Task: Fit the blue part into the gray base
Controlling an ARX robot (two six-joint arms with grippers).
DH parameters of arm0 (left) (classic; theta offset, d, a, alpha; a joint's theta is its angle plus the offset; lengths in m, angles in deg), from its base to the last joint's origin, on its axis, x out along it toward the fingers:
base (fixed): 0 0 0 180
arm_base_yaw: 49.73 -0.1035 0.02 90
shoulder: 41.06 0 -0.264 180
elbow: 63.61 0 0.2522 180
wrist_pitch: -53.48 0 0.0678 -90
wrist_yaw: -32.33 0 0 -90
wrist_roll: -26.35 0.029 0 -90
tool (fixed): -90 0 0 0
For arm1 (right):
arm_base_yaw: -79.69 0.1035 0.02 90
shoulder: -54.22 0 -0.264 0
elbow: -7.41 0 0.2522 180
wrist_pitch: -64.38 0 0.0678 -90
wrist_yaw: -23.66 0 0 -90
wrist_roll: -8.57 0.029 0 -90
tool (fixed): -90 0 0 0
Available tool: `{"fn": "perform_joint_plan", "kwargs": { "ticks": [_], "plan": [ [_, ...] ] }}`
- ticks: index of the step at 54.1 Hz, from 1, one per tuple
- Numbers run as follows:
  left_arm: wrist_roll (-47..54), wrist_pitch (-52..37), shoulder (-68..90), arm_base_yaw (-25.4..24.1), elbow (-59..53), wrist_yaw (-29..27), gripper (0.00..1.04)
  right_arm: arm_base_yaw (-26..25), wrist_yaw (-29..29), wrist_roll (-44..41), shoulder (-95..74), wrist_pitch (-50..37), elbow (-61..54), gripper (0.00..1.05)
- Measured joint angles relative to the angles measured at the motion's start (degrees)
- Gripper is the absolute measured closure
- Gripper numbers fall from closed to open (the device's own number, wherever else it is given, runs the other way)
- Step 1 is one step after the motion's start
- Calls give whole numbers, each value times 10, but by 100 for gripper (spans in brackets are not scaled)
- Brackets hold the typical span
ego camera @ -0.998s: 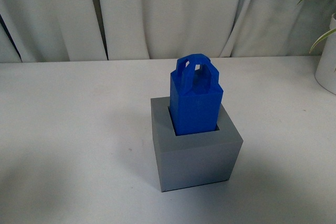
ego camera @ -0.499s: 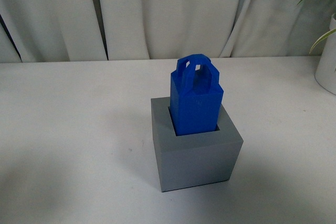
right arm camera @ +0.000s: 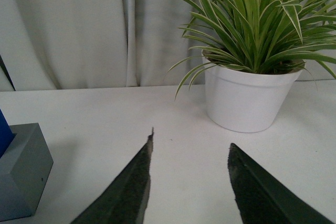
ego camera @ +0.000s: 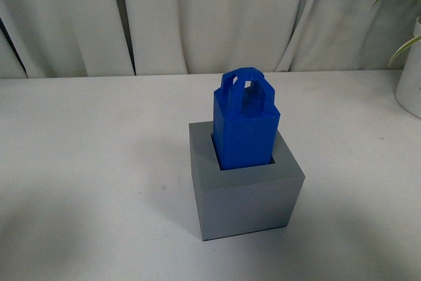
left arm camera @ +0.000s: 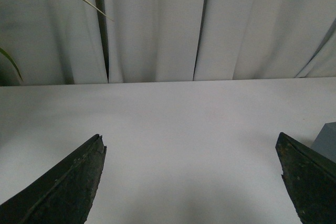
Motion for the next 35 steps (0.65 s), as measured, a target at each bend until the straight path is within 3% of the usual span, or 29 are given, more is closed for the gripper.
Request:
{"fn": "perform_joint_plan", "kwargs": {
  "ticks": [4,11,35],
  "plan": [
    [0,0,0,0,0,0,6,0,0,0,0,0,0,38],
    [0,0,0,0,0,0,6,0,0,0,0,0,0,6],
    [0,0,0,0,0,0,6,0,0,0,0,0,0,7]
  ]
}}
